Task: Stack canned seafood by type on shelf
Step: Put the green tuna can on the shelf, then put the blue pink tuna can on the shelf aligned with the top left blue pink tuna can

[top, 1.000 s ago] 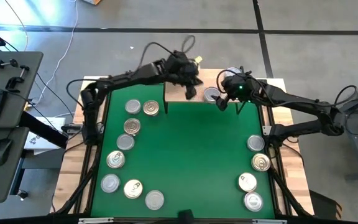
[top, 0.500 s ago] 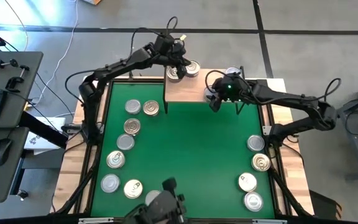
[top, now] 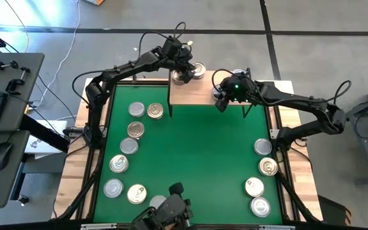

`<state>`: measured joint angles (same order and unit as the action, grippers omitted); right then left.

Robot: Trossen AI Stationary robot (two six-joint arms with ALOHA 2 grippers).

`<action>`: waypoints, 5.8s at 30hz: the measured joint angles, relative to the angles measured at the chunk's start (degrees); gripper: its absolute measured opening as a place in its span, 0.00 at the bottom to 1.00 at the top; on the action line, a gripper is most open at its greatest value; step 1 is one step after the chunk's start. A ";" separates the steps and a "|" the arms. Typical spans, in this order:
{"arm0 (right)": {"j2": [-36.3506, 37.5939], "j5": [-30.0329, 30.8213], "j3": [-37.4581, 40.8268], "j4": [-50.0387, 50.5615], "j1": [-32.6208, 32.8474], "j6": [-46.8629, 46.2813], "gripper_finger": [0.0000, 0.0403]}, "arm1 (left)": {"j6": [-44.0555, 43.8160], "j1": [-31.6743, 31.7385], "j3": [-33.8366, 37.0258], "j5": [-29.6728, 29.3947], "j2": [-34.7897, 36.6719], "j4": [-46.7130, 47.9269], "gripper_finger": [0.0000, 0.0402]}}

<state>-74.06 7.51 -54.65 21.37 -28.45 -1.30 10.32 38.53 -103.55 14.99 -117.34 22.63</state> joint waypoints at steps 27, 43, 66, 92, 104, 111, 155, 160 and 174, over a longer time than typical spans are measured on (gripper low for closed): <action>-0.61 -0.07 0.37 -6.53 -7.57 4.65 0.45 | 0.57 -5.38 0.02 -0.29 3.78 5.10 0.00; -1.11 0.50 -0.94 -10.44 -9.42 3.32 0.45 | 5.43 -10.90 0.00 -7.50 13.79 12.41 0.00; -4.37 5.62 -0.70 -8.21 -10.63 1.26 0.45 | 8.34 -16.13 -0.07 -18.50 22.35 25.00 0.00; 10.37 22.24 -0.74 26.57 40.21 -25.93 0.45 | 7.80 -22.32 16.80 -14.00 29.14 14.23 0.00; 3.99 -7.98 -0.76 46.76 61.47 -72.47 0.45 | -4.40 -39.26 46.44 -14.20 41.99 -7.96 0.00; -6.61 -21.04 -0.79 38.00 68.96 -78.05 0.45 | -15.30 -47.98 62.35 -18.40 45.54 -22.67 0.00; -19.42 30.77 -9.81 21.31 68.57 -58.49 0.46 | -19.12 -60.89 72.65 -32.29 44.81 -44.43 0.00; -18.88 19.25 -9.81 31.76 70.07 -65.36 0.56 | -18.77 -59.31 72.65 -32.29 44.81 -44.86 0.00; -20.04 21.69 11.34 1.47 66.17 -39.46 0.99 | -25.41 -58.88 72.64 -32.08 36.47 -51.08 0.00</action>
<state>-94.11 29.20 -43.31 22.83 37.72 -40.76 -15.09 -20.35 -30.90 -17.09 -80.87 -28.45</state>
